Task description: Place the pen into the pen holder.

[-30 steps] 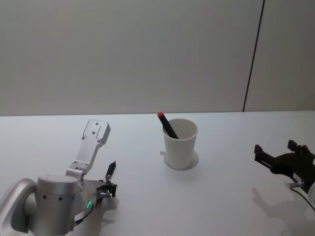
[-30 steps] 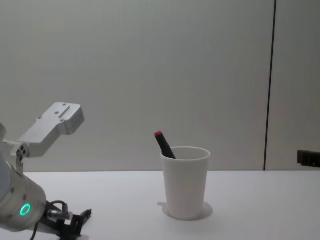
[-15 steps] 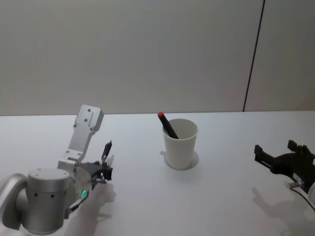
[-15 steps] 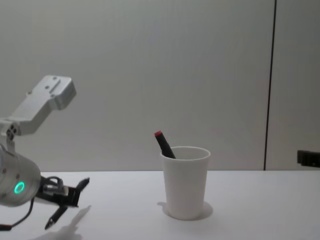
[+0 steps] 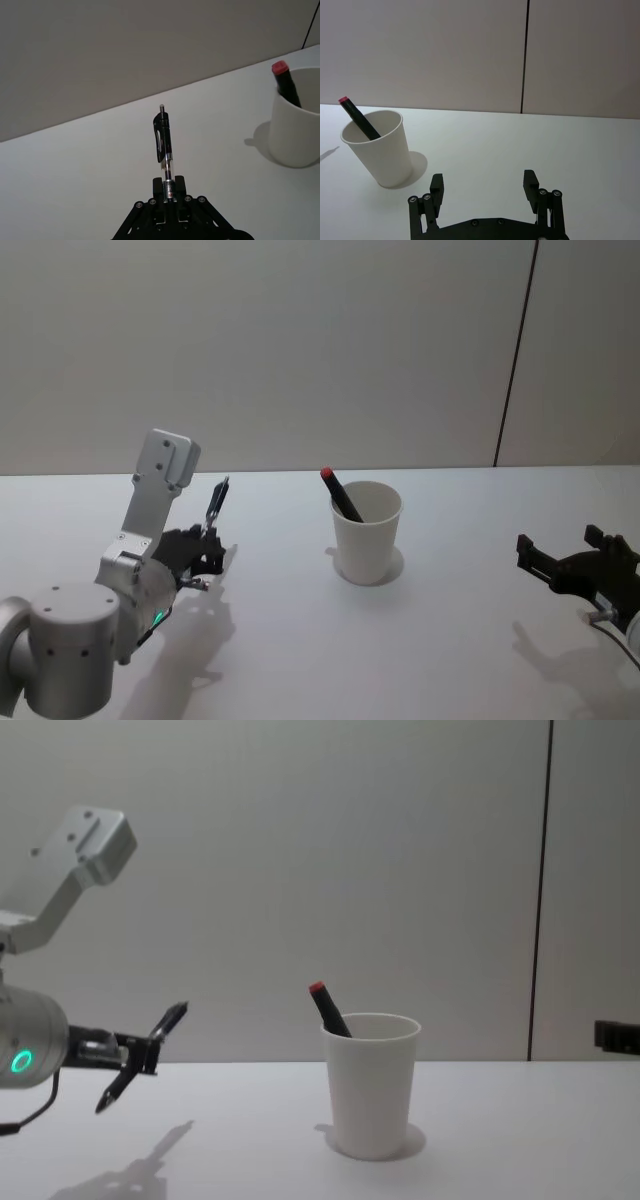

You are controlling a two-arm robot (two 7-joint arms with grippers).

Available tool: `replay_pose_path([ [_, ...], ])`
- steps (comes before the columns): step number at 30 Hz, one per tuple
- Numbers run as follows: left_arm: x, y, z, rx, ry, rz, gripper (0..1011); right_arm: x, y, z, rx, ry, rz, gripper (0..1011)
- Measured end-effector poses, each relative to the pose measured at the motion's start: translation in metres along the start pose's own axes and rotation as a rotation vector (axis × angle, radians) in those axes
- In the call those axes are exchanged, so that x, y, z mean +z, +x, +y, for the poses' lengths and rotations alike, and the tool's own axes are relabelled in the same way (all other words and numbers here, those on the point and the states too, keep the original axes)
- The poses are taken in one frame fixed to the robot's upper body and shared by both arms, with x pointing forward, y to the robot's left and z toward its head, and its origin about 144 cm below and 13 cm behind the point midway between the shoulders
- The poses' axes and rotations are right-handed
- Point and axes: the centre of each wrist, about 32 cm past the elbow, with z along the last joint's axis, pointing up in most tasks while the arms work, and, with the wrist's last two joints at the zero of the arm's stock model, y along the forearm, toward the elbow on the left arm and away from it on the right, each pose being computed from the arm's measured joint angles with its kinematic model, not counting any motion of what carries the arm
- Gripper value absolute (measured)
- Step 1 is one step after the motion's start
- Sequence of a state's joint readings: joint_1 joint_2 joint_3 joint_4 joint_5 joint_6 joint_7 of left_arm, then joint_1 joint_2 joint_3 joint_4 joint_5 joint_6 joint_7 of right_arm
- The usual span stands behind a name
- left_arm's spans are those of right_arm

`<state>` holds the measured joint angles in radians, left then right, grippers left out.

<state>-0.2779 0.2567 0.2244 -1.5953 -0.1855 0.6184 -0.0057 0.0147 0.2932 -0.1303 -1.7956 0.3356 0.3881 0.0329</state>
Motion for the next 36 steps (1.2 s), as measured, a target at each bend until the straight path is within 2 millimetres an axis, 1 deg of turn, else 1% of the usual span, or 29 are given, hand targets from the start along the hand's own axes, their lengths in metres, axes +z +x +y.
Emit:
replay_pose_path([
  [9,-0.003,0.007,0.005,-0.058,-0.137,-0.041,142,0.0,0.0,0.0,0.0,0.0,0.0,1002],
  [22,-0.005,0.017,0.01,-0.214,-0.349,-0.096,142,0.0,0.0,0.0,0.0,0.0,0.0,1002],
  [36,-0.002,0.026,0.002,-0.417,-0.476,-0.131,142,0.0,0.0,0.0,0.0,0.0,0.0,1002],
])
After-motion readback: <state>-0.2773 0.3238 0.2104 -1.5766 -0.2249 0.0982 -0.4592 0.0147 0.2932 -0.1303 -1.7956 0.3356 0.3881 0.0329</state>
